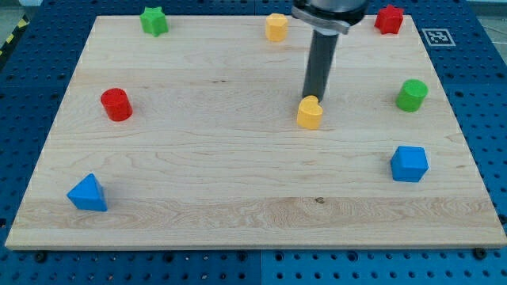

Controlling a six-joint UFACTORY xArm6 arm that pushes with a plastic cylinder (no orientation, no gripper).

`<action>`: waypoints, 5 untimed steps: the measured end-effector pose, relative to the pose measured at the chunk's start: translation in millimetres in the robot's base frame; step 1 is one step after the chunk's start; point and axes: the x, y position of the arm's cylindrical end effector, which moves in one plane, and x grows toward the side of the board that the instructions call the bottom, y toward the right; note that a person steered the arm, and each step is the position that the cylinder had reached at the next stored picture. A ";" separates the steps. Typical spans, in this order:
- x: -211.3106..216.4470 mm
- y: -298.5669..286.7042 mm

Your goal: Push the yellow heart towards the bottom of the board

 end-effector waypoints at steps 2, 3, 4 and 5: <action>-25.7 -7.9; -30.3 5.4; -21.0 14.4; -15.1 14.4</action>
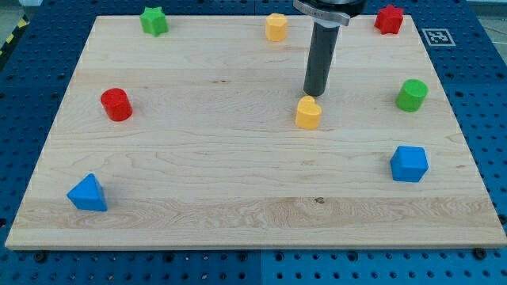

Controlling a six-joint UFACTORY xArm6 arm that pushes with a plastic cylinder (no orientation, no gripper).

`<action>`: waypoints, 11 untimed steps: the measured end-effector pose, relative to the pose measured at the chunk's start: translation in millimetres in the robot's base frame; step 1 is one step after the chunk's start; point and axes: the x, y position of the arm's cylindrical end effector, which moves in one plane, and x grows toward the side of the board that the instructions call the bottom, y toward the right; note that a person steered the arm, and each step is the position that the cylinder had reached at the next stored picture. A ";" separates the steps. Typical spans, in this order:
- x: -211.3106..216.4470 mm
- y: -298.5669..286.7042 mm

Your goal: Push the yellow heart towards the bottom of the board

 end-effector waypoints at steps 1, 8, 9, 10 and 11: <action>0.0 0.0; 34.1 -38.9; 33.4 -52.7; 55.1 -50.1; 57.0 -50.1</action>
